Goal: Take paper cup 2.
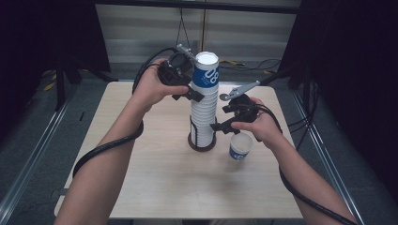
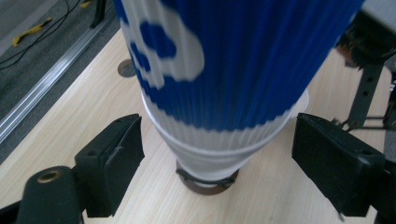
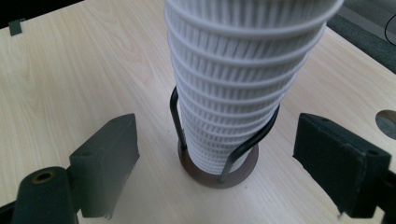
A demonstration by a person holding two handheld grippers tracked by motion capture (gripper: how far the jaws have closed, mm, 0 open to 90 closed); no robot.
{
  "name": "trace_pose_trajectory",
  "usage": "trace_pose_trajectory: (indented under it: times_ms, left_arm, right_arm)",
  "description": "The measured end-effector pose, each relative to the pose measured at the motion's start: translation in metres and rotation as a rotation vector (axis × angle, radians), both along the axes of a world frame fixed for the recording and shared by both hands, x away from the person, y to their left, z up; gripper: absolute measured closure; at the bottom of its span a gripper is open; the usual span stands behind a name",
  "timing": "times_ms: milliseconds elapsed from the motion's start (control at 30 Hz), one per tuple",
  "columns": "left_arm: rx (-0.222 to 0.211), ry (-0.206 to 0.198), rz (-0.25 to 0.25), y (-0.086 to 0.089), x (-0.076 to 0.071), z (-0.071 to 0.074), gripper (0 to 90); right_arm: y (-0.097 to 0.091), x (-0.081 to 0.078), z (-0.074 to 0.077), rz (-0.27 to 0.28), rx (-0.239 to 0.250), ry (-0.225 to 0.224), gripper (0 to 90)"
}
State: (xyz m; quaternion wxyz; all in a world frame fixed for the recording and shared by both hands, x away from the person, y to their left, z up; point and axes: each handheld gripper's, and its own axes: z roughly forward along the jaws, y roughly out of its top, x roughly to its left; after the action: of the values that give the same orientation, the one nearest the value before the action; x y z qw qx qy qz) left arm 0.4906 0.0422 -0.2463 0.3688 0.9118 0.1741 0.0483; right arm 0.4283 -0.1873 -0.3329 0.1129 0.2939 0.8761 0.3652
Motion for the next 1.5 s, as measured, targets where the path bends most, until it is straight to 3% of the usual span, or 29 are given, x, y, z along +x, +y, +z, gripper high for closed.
trace_pose_trajectory:
  times_ms: [300,433,700,833,1000,1400,1500]
  left_arm:
    - [-0.025,-0.009,0.005,-0.008,0.003,0.0,15.7]
    - [-0.029,-0.011,0.01,-0.009,0.003,0.001,16.1]
    - [0.005,-0.027,0.005,-0.011,0.0,0.006,18.2]
    - [-0.026,-0.01,-0.001,-0.011,0.0,0.007,20.0]
    - [-0.013,-0.02,-0.014,-0.015,-0.002,0.008,20.2]
    - [-0.029,-0.021,-0.009,-0.022,-0.001,0.004,15.3]
    - [-0.028,-0.016,-0.006,-0.022,0.0,0.004,15.0]
  right_arm:
    - [0.006,0.007,0.009,-0.013,-0.01,-0.021,13.4]
    - [0.005,0.009,0.013,-0.03,0.011,-0.033,13.3]
    - [0.004,0.011,0.024,-0.055,0.054,-0.059,12.9]
    - [0.006,0.012,0.03,-0.065,0.067,-0.072,12.8]
    - [0.009,0.014,0.034,-0.078,0.085,-0.09,12.7]
    - [0.014,0.017,0.04,-0.082,0.153,-0.104,12.5]
    - [0.019,0.018,0.04,-0.089,0.148,-0.103,12.8]
